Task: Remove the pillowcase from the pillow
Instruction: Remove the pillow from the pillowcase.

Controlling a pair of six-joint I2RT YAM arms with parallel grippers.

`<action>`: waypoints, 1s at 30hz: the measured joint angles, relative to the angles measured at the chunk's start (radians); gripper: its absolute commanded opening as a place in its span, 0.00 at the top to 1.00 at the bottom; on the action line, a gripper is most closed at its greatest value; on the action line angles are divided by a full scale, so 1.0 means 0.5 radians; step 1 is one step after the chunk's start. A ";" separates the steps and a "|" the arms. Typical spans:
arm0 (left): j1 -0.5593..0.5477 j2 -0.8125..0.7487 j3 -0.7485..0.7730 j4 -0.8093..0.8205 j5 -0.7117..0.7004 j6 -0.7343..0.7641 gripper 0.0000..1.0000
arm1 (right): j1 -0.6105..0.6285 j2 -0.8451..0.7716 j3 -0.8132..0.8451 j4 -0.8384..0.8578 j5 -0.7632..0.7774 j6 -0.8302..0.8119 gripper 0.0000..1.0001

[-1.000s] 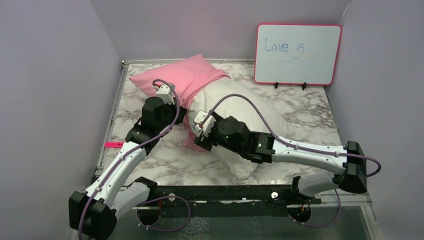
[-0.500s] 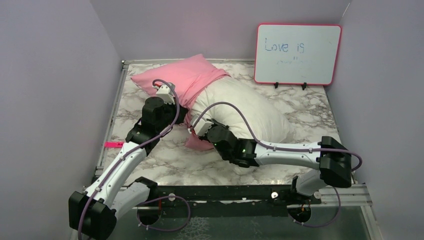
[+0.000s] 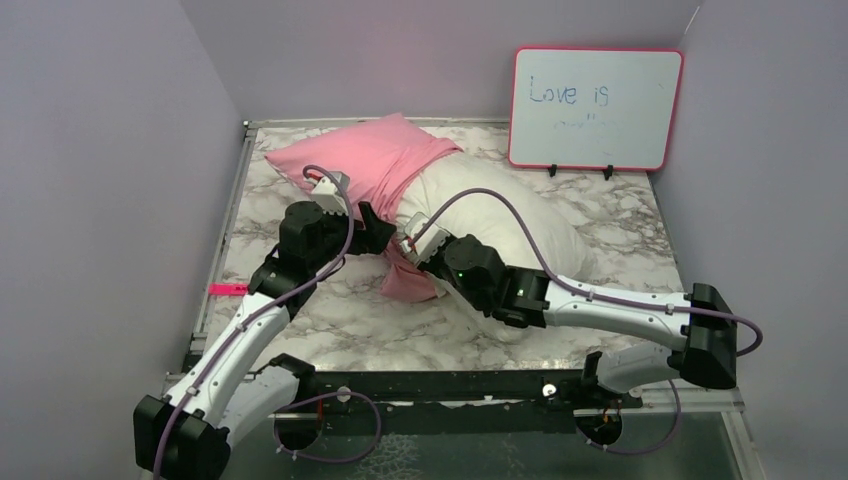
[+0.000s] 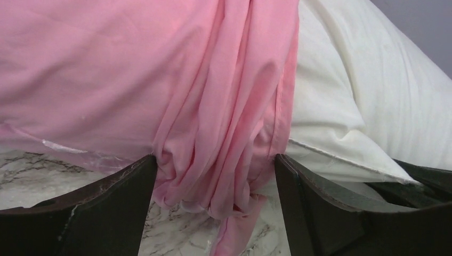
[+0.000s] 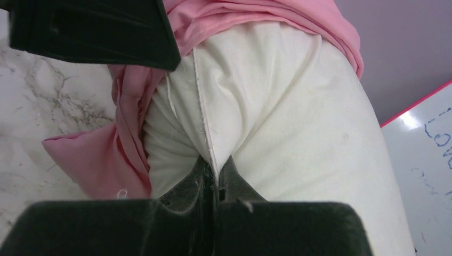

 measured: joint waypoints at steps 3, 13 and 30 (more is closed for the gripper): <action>0.000 0.040 -0.046 0.070 0.144 -0.024 0.30 | -0.004 -0.034 0.043 -0.102 -0.106 0.016 0.99; 0.000 0.055 -0.156 0.243 0.212 -0.101 1.00 | -0.011 -0.114 0.101 -0.314 -0.281 0.008 0.99; -0.031 0.032 0.185 -0.392 -0.828 0.188 1.00 | -0.016 -0.436 0.106 -0.818 -0.909 -0.335 0.99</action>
